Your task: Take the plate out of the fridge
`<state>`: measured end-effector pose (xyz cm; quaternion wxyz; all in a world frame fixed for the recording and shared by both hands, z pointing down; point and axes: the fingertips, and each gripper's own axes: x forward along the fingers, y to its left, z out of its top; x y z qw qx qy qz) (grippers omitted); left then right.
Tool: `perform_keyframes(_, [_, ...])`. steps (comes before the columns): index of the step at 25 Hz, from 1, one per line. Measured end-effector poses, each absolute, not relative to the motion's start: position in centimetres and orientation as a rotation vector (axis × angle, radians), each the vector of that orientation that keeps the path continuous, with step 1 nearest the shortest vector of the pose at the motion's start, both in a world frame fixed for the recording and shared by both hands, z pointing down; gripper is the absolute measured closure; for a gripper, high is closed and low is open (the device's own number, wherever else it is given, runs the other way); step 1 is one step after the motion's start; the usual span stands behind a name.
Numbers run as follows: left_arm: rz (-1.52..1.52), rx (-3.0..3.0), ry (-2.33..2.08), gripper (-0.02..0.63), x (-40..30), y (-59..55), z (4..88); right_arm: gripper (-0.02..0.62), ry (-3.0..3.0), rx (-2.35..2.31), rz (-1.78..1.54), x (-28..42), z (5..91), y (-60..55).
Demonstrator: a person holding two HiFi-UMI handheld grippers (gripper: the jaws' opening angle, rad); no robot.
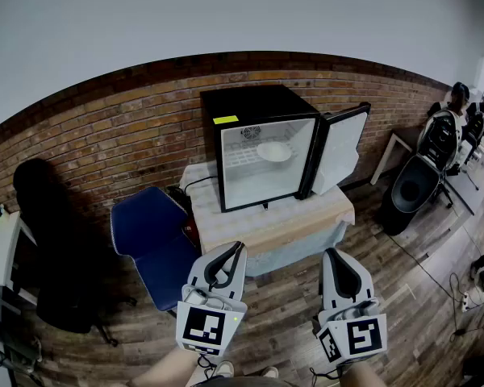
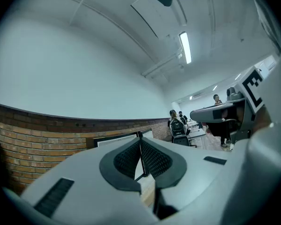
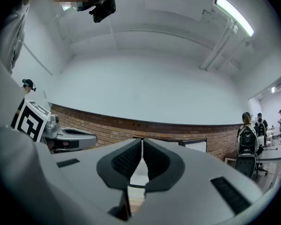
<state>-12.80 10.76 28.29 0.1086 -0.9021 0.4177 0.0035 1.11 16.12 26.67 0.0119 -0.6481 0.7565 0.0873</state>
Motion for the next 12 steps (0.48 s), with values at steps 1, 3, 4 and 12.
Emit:
perform_keyframes(1, [0.010,-2.655,1.235,0.584,-12.6,10.7,28.3,0.563,2.358,-2.022,0.272,1.3,26.8,16.0])
perform_keyframes(3, [0.010,-2.660,1.248,0.584,-12.3,10.5,28.4,0.563,2.355,-2.028,0.272,1.8,27.0,15.7])
perform_keyframes(4, [0.009,-2.665,1.256,0.583,-12.2,10.4,28.4,0.563,2.354,-2.032,0.272,2.1,27.1,15.5])
perform_keyframes(12, [-0.010,-2.661,1.273,0.584,-10.5,10.0,28.9,0.564,2.364,-2.024,0.270,3.9,27.5,15.1])
